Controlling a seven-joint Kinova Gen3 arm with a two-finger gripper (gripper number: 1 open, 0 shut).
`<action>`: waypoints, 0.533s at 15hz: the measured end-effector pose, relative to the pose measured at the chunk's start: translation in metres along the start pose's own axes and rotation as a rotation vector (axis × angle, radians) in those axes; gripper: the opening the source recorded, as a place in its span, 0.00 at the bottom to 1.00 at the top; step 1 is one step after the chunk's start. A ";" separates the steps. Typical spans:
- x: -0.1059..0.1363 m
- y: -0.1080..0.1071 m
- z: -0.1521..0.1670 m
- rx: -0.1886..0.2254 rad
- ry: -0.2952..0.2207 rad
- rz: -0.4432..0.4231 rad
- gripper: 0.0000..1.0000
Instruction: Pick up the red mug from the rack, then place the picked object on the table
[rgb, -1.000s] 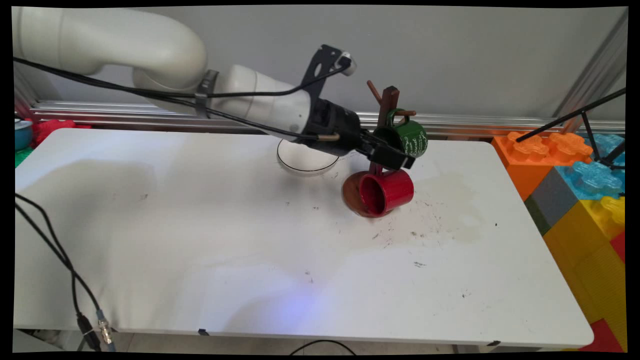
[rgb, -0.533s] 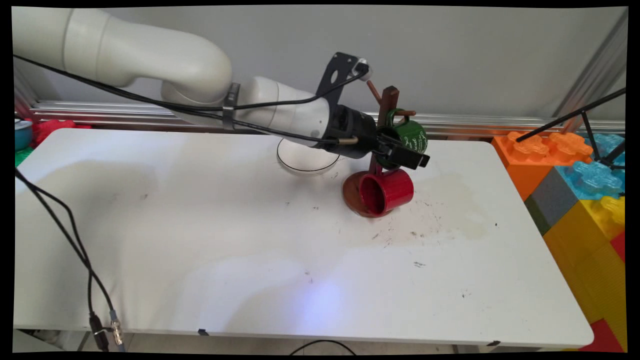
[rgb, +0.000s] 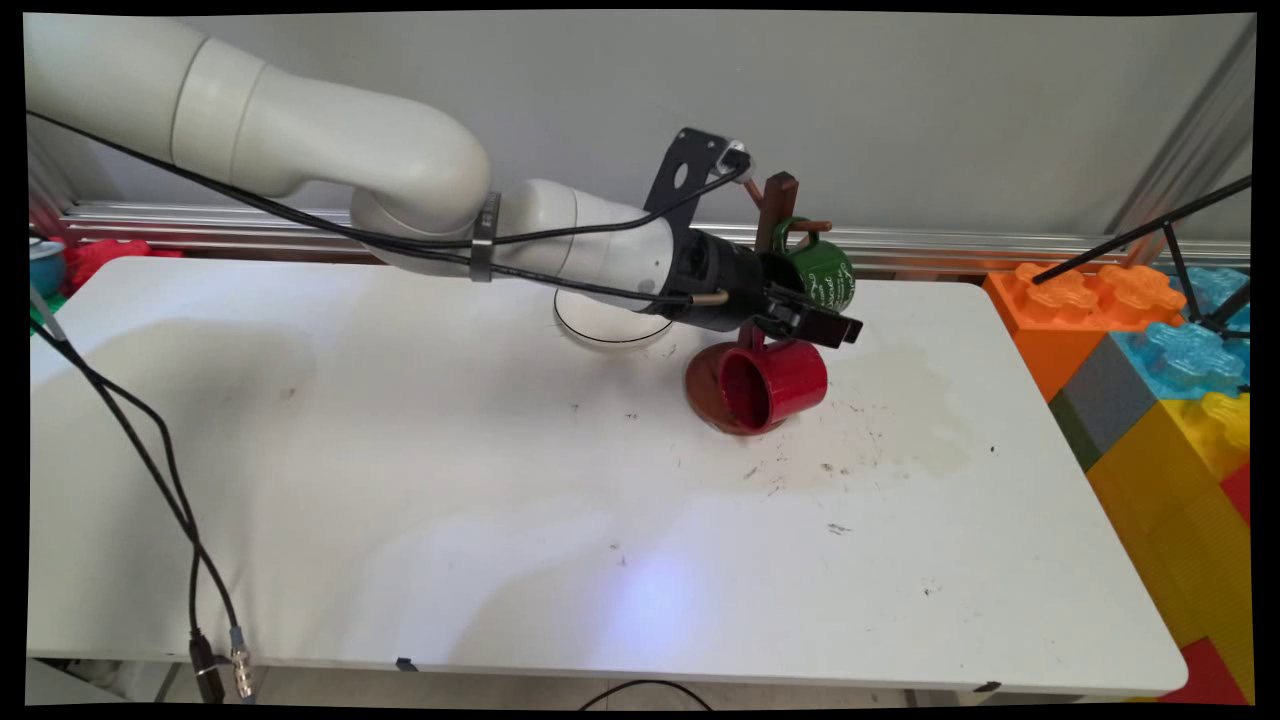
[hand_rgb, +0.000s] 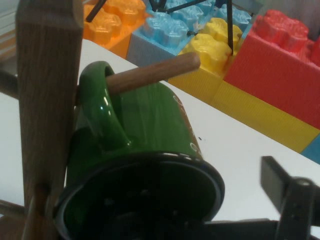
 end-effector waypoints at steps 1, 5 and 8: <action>-0.001 0.000 0.001 0.000 0.002 -0.002 0.00; -0.003 0.000 0.004 -0.004 0.012 -0.008 0.00; -0.004 0.000 0.005 -0.007 0.019 -0.012 0.00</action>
